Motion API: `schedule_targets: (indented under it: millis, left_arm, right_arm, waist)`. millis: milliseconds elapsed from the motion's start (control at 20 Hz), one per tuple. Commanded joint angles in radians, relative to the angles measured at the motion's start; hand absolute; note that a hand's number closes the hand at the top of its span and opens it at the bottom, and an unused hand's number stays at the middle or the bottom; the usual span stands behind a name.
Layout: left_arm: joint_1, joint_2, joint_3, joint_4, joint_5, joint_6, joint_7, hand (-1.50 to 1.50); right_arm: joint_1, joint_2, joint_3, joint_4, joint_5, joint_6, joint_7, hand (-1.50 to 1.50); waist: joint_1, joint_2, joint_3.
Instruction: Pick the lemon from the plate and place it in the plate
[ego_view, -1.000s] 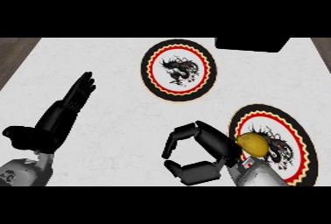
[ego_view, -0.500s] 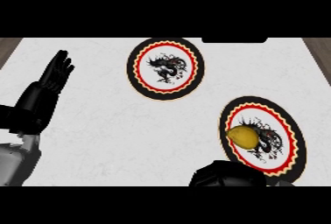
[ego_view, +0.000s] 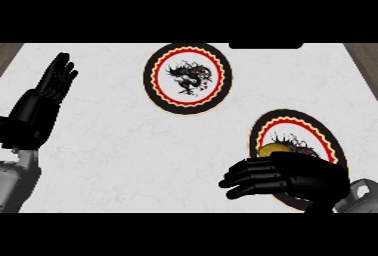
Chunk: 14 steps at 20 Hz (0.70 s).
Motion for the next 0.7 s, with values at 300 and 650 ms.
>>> schedule_targets:
  millis: [300,650]
  left_arm:
    - [0.01,0.005,0.004,-0.034,0.001,-0.013,0.036,0.0]
    - [0.002,-0.027,0.012,0.011,-0.022,-0.029,-0.017,0.0]
  right_arm:
    - [-0.267,-0.237,-0.017,-0.164,0.186,0.228,0.336,-1.5]
    - [-0.354,-0.17,0.097,-0.171,0.282,0.429,0.511,-1.5]
  waist:
    - [0.014,-0.008,-0.003]
    - [0.012,0.003,-0.001]
